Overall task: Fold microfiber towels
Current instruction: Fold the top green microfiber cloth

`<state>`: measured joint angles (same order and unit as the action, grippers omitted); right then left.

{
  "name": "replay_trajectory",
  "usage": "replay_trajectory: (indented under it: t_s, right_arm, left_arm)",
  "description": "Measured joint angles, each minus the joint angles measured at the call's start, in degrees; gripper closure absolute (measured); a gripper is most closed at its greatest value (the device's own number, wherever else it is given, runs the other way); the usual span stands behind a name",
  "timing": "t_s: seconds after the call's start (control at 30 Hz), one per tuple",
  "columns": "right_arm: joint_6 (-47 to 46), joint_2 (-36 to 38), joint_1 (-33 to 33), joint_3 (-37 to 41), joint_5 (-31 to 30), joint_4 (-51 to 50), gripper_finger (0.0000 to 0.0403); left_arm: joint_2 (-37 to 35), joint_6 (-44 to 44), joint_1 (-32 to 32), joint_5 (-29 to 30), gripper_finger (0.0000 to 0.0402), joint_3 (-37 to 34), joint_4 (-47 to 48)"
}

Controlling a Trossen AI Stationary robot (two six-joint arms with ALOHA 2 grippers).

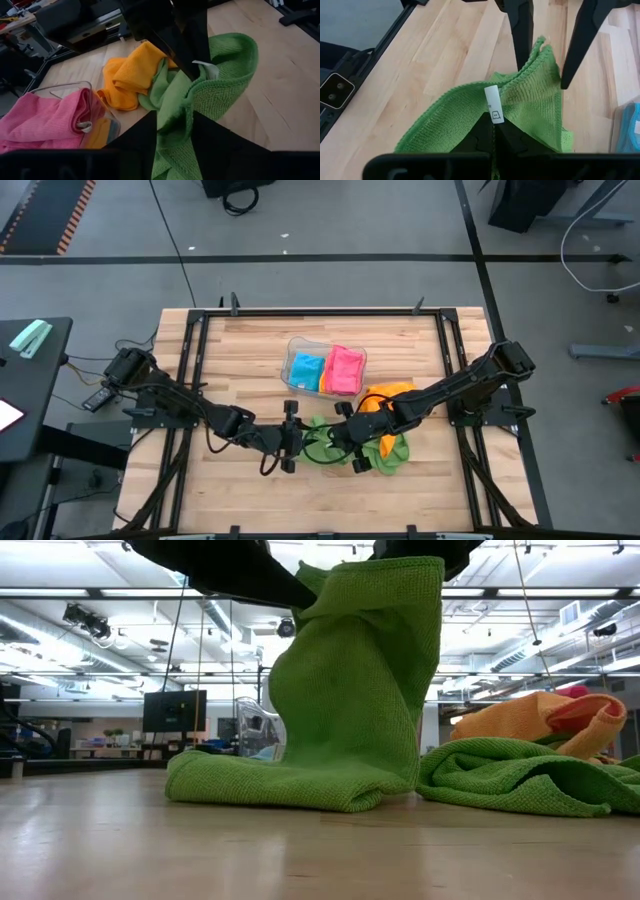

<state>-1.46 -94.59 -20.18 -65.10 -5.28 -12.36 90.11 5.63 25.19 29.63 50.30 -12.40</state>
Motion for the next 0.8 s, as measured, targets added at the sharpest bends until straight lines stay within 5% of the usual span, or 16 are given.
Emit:
replay_trajectory:
  t_s: [0.47,0.8]
  right_arm:
    - [-0.28,0.0,0.0,0.02,0.0,-0.48,0.0393]
    - [-0.65,0.0,-0.05,0.02,0.0,-0.6,0.0393]
  left_arm:
    - [0.0,-0.32,0.33,-1.14,0.0346,0.0,-0.43]
    - [0.0,-0.47,0.39,-3.39,0.0341,0.0,-2.81]
